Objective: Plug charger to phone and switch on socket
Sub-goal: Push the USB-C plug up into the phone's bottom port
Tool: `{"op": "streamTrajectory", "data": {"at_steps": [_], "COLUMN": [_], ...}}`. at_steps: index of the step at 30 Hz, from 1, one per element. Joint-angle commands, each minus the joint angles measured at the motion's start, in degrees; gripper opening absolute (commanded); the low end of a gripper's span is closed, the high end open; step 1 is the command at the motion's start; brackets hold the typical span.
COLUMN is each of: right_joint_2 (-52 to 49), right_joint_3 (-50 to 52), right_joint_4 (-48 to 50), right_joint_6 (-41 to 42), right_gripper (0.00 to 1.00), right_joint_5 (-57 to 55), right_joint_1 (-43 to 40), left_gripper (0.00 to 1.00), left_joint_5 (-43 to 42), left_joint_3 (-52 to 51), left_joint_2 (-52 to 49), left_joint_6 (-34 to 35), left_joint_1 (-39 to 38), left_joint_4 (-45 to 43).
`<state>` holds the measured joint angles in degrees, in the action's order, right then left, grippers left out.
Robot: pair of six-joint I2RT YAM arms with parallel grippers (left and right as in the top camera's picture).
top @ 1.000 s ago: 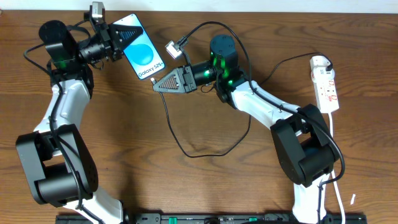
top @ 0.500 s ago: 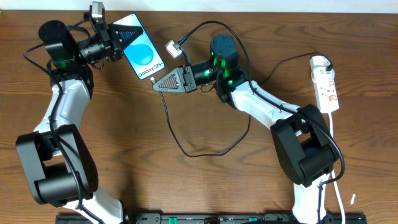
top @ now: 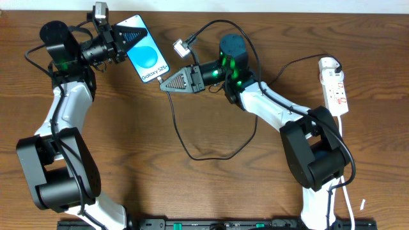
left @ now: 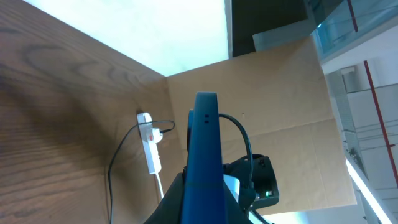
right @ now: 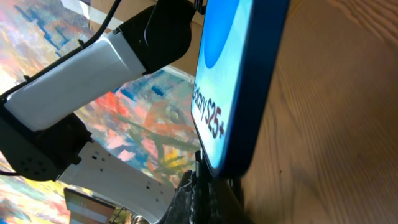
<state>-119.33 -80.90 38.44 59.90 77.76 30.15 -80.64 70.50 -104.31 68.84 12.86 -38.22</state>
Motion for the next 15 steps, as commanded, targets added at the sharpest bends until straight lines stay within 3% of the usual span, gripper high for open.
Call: {"op": "streamTrajectory", "data": {"at_steps": [1,15], "right_joint_2": [-0.68,-0.68], "right_joint_3": [-0.09,-0.09], "right_joint_4": [0.17,0.15], "right_joint_6": [0.26,0.26], "right_gripper": [0.01,0.01], "right_joint_5": [-0.28,-1.53], "right_joint_1": [-0.48,0.31], "left_gripper": [0.07,0.07], "left_joint_5": [-0.76,-0.76], "left_joint_3": [0.24,0.24], "left_joint_2": [1.73,1.73], "left_joint_6": [0.02,0.09], "left_joint_1": [0.07,0.07], "left_joint_4": [-0.74,-0.70]}}
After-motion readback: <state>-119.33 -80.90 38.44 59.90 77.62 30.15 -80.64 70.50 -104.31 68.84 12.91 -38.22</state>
